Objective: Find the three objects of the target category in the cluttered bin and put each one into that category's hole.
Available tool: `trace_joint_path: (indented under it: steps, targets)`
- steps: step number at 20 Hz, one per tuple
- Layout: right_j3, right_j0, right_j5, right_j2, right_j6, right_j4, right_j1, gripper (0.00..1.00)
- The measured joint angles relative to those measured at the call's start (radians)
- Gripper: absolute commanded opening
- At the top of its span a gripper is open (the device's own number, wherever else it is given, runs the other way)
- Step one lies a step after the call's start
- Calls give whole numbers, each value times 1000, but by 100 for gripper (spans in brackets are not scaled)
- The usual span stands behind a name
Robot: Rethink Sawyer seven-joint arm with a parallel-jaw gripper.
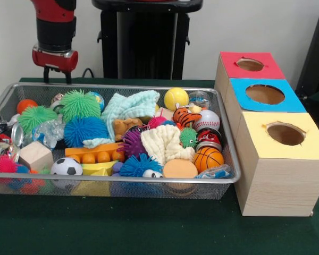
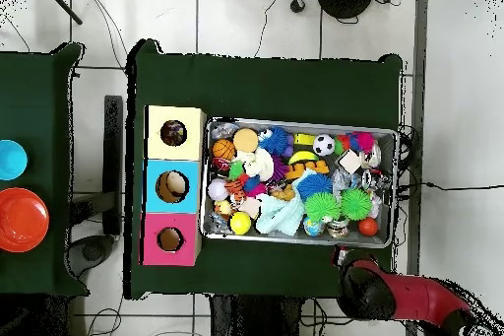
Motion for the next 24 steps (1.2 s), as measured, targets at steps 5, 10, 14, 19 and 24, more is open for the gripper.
trace_joint_path:
  steps: [5,10,14,19,24]
  targets:
    - [-46,1,-15,-23,0,-33,47,100]
    - [-81,0,-33,-30,0,-54,81,100]
    - [-84,0,-32,-31,0,-57,81,100]
    - [-73,-1,-31,-31,0,-57,64,100]
    - [-57,-3,-12,-28,0,-56,18,100]
